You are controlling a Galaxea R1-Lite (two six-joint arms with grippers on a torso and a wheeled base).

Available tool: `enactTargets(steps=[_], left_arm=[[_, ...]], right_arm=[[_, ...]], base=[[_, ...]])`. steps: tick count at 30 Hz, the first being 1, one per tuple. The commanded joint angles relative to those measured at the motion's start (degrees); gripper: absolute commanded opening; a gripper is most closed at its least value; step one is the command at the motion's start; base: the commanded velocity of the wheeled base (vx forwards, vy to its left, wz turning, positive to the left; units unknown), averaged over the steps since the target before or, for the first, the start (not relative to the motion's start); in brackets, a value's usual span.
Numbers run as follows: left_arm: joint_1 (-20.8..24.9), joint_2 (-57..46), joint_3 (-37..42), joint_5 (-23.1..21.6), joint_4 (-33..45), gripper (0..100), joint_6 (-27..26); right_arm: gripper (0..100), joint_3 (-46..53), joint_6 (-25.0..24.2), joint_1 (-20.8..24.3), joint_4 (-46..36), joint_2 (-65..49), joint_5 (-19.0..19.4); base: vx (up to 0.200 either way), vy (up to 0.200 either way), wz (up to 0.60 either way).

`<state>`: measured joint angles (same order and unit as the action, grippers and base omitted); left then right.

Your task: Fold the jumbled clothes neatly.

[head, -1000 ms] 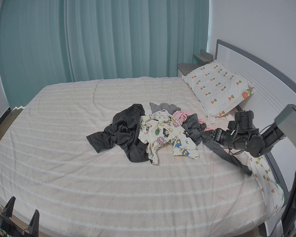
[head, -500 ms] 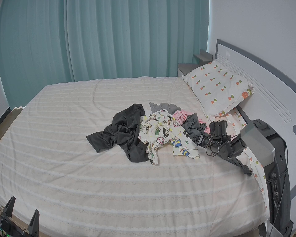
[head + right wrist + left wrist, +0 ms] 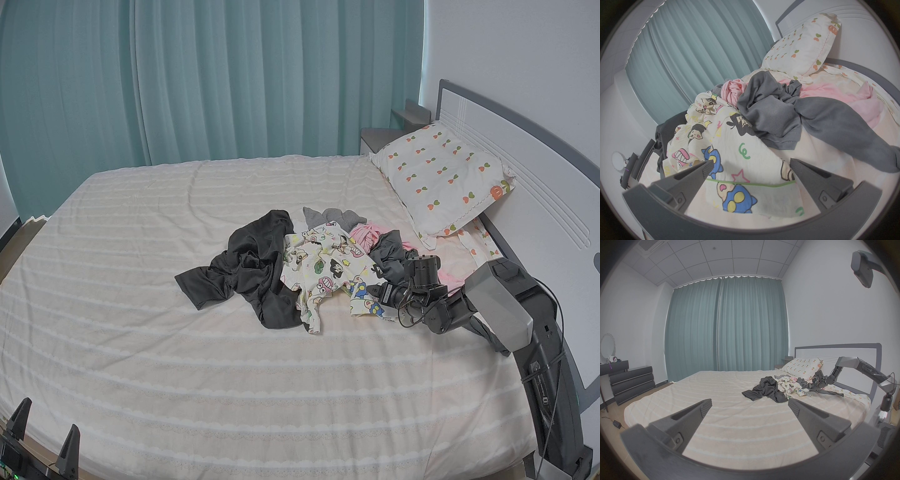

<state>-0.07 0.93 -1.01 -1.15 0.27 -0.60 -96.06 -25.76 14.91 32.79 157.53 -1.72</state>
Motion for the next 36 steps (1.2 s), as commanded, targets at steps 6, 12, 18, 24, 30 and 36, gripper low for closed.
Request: enactTargets(steps=[6, 12, 18, 24, 30, 36], left_arm=[[0.0, -0.5, 1.0, 0.0, 0.0, 100, 0.0], [0.0, -0.5, 1.0, 0.0, 0.0, 100, 0.0], [0.0, -0.5, 1.0, 0.0, 0.0, 100, 0.0], [0.0, -0.5, 1.0, 0.0, 0.0, 100, 0.0], [0.0, -0.5, 1.0, 0.0, 0.0, 100, 0.0], [0.0, -0.5, 1.0, 0.0, 0.0, 100, 0.0]], right_arm=[[100, -1.1, 0.5, 0.4, 0.4, 1.6, -0.4], [100, -1.1, -0.1, 3.2, 0.4, 1.6, -0.3], [100, -3.2, 0.4, 4.3, -0.1, 2.6, -0.4], [0, -5.7, 0.7, 5.0, -2.7, 4.4, -0.4], [0, -5.5, 0.8, 5.0, -2.3, 4.0, -0.4], [0, 4.8, -3.1, 4.8, 0.3, -3.7, 0.2]], base=[[0.0, 0.0, 0.0], [0.0, 0.0, 0.0], [0.0, 0.0, 0.0], [0.0, 0.0, 0.0], [0.0, 0.0, 0.0], [0.0, 0.0, 0.0]])
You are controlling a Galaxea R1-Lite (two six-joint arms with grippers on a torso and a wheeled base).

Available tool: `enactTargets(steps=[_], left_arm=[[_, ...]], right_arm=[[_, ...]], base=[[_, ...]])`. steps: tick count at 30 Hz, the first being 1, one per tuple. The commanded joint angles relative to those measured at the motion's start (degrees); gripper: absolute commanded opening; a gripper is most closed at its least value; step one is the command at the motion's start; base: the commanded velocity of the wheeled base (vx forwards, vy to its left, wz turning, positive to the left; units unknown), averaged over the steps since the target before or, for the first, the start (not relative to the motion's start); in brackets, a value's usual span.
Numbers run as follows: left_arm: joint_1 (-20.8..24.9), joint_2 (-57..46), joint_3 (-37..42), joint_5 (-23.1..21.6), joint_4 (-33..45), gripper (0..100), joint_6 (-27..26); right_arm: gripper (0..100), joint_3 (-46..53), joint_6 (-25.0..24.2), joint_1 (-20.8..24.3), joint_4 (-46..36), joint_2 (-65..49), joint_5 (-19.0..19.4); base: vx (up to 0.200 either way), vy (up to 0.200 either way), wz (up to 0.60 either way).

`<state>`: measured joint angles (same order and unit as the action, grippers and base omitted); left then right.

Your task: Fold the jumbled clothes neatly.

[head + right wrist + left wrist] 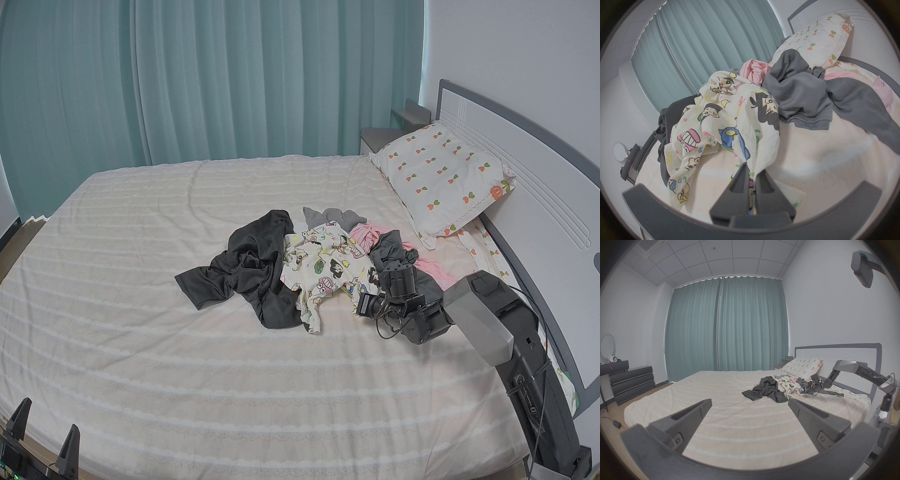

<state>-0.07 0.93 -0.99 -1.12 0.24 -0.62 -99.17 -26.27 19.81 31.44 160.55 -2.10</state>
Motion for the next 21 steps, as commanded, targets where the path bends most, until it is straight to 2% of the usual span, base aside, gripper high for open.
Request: enactTargets(steps=[1, 6, 7, 9, 11, 12, 16, 21], left_arm=[[0.0, -0.5, 1.0, 0.0, 0.0, 100, 0.0], [0.0, -0.5, 1.0, 0.0, -0.1, 100, 0.0], [0.0, -0.5, 1.0, 0.0, 0.0, 100, 0.0], [0.0, -0.5, 1.0, 0.0, 0.0, 100, 0.0], [0.0, -0.5, 1.0, 0.0, 0.0, 100, 0.0], [0.0, -0.5, 1.0, 0.0, 0.0, 100, 0.0], [0.0, -0.5, 1.0, 0.0, 0.0, 100, 0.0], [0.0, -0.5, 1.0, 0.0, 0.0, 100, -0.1]], right_arm=[[0, 9.4, -2.9, -0.1, 2.0, -7.6, 0.7], [0, 29.8, -4.1, -0.4, 11.9, -19.1, 5.8], [0, 31.0, -4.1, -0.4, 12.7, -19.7, 6.1], [0, 42.5, -4.1, 0.0, 20.9, -24.8, 8.2], [0, 47.7, -4.1, 0.1, 25.0, -26.9, 9.2], [0, 55.3, -4.1, 0.1, 31.3, -29.9, 10.9], [0, 68.4, -4.0, 0.2, 41.2, -35.3, 11.7], [0, 79.6, -4.0, 1.6, 51.6, -41.0, 11.7]], base=[[0.0, 0.0, 0.0], [0.0, 0.0, 0.0], [0.0, 0.0, 0.0], [0.0, 0.0, 0.0], [0.0, 0.0, 0.0], [0.0, 0.0, 0.0], [0.0, 0.0, 0.0], [0.0, 0.0, 0.0]])
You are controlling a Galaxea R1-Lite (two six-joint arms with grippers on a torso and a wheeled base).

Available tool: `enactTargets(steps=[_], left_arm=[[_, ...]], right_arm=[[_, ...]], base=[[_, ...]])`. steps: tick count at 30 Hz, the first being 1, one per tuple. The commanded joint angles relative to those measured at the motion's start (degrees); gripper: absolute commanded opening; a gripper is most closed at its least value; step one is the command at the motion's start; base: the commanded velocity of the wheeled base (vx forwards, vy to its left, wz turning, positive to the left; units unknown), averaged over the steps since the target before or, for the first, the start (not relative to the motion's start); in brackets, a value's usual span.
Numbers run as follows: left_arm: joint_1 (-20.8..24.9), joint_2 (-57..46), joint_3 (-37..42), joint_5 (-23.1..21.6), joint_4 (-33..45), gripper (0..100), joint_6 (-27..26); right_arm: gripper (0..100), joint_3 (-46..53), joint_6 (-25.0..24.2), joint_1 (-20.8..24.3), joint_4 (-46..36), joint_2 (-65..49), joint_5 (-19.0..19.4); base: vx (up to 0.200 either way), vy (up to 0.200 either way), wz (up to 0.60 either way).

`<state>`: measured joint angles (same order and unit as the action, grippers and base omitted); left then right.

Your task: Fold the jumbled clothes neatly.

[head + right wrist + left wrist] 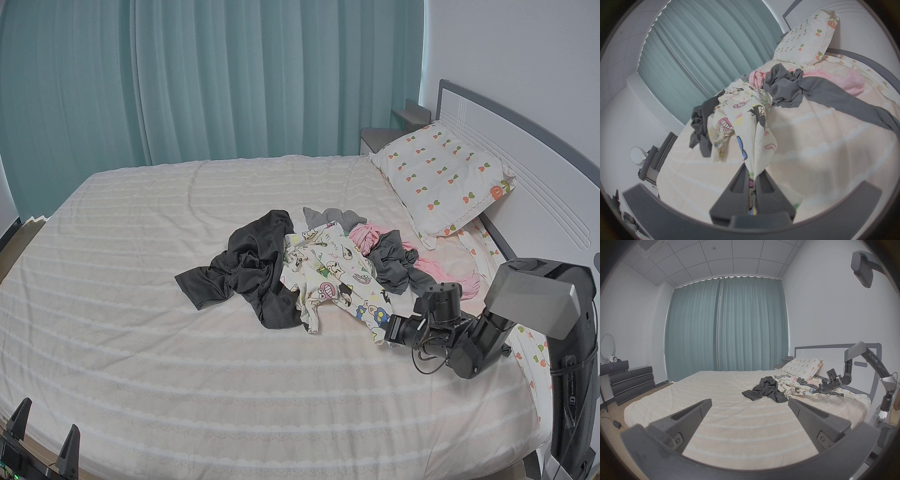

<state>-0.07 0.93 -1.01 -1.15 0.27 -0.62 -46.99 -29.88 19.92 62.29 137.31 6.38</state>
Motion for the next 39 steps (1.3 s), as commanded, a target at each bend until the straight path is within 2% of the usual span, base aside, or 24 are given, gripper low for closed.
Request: enactTargets(steps=[1, 5, 12, 14, 15, 17, 19, 20, 22, 23, 26, 30, 32, 36, 39], left_arm=[[0.0, -0.5, 1.0, 0.0, 0.0, 100, -0.1], [0.0, -0.5, 1.0, -0.2, -0.2, 100, -0.7], [0.1, 0.2, 1.0, -0.2, -0.2, 100, -1.8], [0.1, 2.5, 0.0, -0.2, -0.7, 100, -1.0], [0.2, 3.7, -2.0, -0.3, -1.5, 100, 0.4], [0.2, 14.5, -15.0, -0.3, -7.4, 100, 11.4], [-0.1, 21.0, -19.3, -1.5, -10.2, 100, 14.3], [1.0, 25.5, -20.3, -3.7, -11.0, 100, 12.9], [1.0, 25.5, -20.3, -3.7, -11.0, 100, 12.9], [6.8, 33.3, -19.8, -13.7, -10.7, 100, 8.4], [12.6, 41.3, -19.7, -19.1, -11.2, 100, 8.1], [22.2, 52.2, -18.9, -20.3, -11.3, 100, 6.4], [25.4, 57.7, -18.6, -20.2, -11.8, 100, 4.3], [26.4, 66.7, -18.5, -20.1, -15.0, 100, 0.6], [27.1, 76.0, -16.7, -20.1, -22.8, 100, -0.1]], right_arm=[[0, 28.9, -0.3, 2.1, 22.8, -18.8, 3.1], [0, 32.0, -0.2, 4.6, 27.0, -22.4, 2.8], [0, 33.6, -0.4, 8.4, 27.2, -29.4, 2.7], [0, 34.7, -0.4, 11.5, 27.2, -31.8, 2.6], [0, 35.0, -0.4, 12.2, 27.2, -32.1, 2.5], [0, 35.5, -1.0, 14.7, 27.2, -33.2, 2.2], [0, 35.0, -1.5, 15.9, 27.2, -34.1, 1.5], [0, 34.6, -1.8, 16.9, 27.2, -35.6, 0.5], [0, 34.6, -1.8, 16.9, 27.2, -35.6, 0.5], [0, 31.9, -1.9, 19.4, 26.5, -38.2, -0.5], [0, 28.9, -1.8, 21.7, 25.0, -38.3, -0.6], [0, 22.0, -1.9, 22.1, 20.0, -39.3, -0.6], [0, 17.4, -1.9, 22.3, 16.4, -39.9, -0.6], [0, 11.0, -2.0, 23.9, 9.2, -40.6, -0.8], [0, 5.1, -2.0, 24.3, 3.7, -40.6, -2.1]], base=[[0.0, 0.0, 0.0], [0.0, 0.0, 0.0], [0.0, 0.0, 0.0], [0.0, 0.0, 0.0], [0.0, 0.0, 0.0], [0.0, 0.0, 0.0], [0.0, 0.0, 0.0], [0.0, 0.0, 0.0], [0.0, 0.0, 0.0], [0.0, 0.0, 0.0], [0.0, 0.0, 0.0], [0.0, 0.0, 0.0], [0.0, 0.0, 0.0], [0.0, 0.0, 0.0], [0.0, 0.0, 0.0]])
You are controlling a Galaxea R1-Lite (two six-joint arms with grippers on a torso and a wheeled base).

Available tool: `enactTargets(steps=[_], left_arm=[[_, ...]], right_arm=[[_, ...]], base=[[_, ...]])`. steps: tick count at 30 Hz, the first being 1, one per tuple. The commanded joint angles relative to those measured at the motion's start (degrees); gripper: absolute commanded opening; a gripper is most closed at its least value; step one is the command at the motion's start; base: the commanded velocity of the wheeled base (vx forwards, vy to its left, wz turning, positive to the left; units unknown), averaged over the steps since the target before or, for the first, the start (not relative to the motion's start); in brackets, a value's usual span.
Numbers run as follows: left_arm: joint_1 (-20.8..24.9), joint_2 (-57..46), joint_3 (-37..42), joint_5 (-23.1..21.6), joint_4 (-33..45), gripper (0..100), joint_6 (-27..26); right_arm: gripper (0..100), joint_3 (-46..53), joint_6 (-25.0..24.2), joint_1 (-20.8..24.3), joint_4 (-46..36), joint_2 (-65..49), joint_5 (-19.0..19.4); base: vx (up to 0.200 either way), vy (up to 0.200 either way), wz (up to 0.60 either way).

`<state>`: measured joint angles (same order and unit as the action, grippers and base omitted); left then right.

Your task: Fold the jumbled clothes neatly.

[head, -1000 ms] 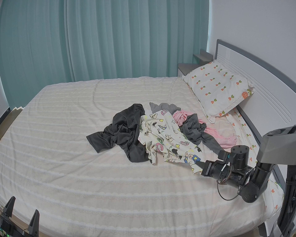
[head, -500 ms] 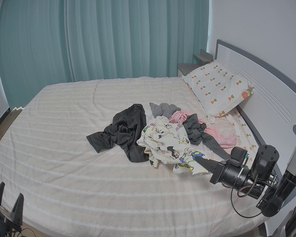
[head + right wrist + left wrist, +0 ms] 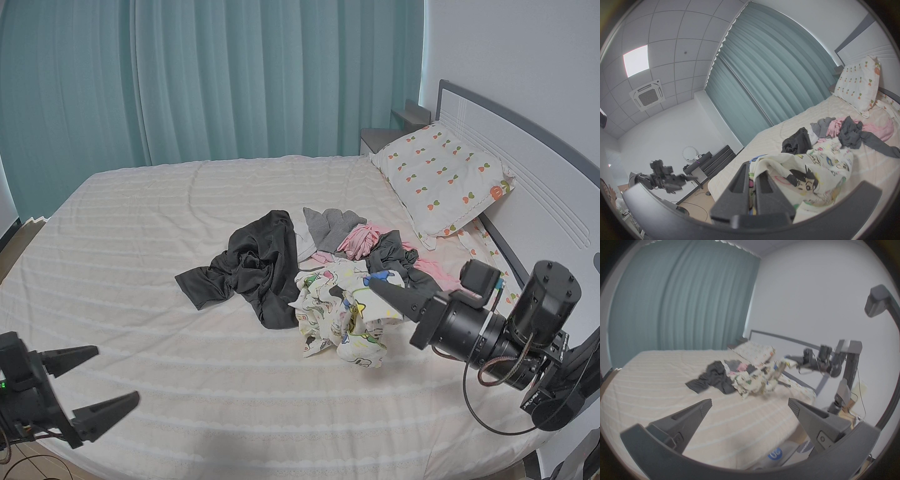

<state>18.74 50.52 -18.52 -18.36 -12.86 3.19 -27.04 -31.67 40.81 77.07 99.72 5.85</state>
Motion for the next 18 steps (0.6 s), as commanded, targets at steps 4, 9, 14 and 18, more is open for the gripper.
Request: enactTargets(steps=[4, 9, 14, 18], left_arm=[[10.3, 33.8, 4.0, -2.9, -18.6, 100, -3.9], [12.2, 52.0, 7.4, -2.5, -38.8, 100, -4.2], [12.2, 65.9, 9.6, 0.3, -57.1, 100, -4.2], [12.1, 74.5, 11.0, 2.2, -67.6, 100, -3.8]], right_arm=[[0, -19.2, -0.2, 3.3, -14.0, -2.7, -1.7], [0, -23.2, -1.6, 4.0, -16.1, -2.7, -3.3], [0, -25.3, -2.5, 4.6, -18.1, -2.5, -4.7], [0, -25.5, -4.3, 4.4, -18.2, -2.1, -4.9]], base=[[0.0, 0.0, 0.0], [0.0, 0.0, 0.0], [0.0, 0.0, 0.0], [0.0, 0.0, 0.0]])
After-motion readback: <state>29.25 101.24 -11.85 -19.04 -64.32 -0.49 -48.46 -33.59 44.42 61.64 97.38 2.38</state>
